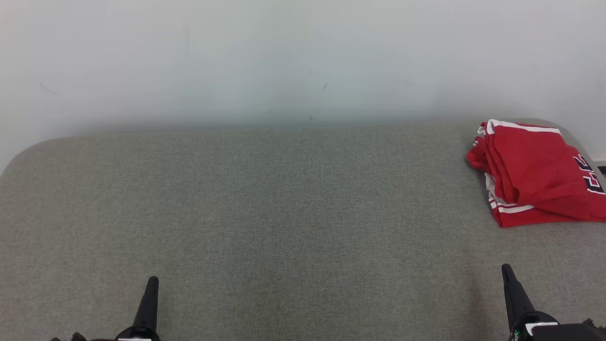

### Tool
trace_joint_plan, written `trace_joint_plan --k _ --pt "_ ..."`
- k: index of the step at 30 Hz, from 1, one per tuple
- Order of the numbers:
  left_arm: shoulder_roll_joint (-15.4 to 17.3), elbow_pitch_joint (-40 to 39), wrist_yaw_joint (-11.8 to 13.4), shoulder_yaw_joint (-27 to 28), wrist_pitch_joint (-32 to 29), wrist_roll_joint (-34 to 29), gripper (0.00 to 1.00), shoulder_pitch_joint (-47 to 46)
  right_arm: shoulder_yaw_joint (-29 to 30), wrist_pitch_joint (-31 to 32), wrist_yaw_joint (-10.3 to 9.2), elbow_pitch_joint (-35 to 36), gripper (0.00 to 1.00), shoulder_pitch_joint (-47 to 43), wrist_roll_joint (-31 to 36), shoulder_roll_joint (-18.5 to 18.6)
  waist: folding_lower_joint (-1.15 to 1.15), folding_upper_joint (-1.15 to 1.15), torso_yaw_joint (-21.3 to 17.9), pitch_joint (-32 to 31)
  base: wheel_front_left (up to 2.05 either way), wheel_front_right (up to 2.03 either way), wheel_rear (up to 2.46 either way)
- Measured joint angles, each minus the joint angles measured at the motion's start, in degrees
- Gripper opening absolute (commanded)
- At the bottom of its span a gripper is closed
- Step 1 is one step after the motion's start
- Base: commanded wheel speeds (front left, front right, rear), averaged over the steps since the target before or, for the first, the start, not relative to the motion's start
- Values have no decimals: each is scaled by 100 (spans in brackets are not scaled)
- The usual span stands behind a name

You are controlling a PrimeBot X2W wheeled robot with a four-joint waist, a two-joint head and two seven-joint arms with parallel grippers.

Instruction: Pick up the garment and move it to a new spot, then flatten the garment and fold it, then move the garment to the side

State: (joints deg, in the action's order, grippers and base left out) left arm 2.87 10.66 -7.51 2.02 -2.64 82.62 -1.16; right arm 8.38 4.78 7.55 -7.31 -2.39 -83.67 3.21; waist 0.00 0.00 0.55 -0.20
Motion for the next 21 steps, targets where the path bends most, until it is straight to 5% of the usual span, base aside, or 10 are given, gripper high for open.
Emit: trace_joint_plan --k 21 --pt "1 -29 0 5 -198 860 0 -82 89 233 0 51 0 62 -815 -2 0 0 -47 31 0 0 0"
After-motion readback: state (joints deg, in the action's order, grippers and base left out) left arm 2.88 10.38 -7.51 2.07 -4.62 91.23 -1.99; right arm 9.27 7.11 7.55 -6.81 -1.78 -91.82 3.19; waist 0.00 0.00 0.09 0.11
